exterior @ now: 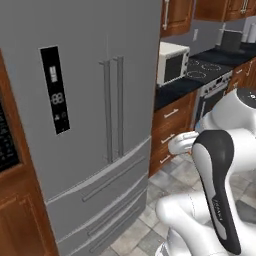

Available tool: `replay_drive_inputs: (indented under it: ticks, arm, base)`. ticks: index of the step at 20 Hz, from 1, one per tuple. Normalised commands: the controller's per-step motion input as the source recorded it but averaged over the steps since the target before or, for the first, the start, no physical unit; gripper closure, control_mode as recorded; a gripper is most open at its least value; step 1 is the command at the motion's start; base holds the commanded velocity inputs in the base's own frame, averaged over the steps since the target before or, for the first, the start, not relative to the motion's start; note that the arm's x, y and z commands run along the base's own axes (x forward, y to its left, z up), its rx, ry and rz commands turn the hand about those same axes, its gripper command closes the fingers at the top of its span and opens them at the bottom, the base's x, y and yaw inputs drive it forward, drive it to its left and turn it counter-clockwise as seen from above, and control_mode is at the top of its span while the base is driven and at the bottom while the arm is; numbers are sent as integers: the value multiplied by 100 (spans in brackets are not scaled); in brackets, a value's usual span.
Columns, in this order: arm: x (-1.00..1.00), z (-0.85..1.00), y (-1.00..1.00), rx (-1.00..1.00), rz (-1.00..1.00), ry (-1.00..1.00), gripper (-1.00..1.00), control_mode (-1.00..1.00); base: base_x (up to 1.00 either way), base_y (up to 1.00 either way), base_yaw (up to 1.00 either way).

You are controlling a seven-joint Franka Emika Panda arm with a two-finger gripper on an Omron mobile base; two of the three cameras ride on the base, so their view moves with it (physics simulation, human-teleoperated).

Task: Pick the shrimp from the microwave and place it on plate located on the counter.

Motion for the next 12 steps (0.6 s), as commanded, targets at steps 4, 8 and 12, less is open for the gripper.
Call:
replay_drive_inputs:
  ticks: [4,8,12]
  arm:
    - [0,0,0,0,0,0,100,100]
    - [0,0,0,0,0,0,100,100]
    - [0,0,0,0,0,0,100,100]
  base:
    - [92,-100,-18]
    - [100,-100,-2]
    - [100,-91,0]
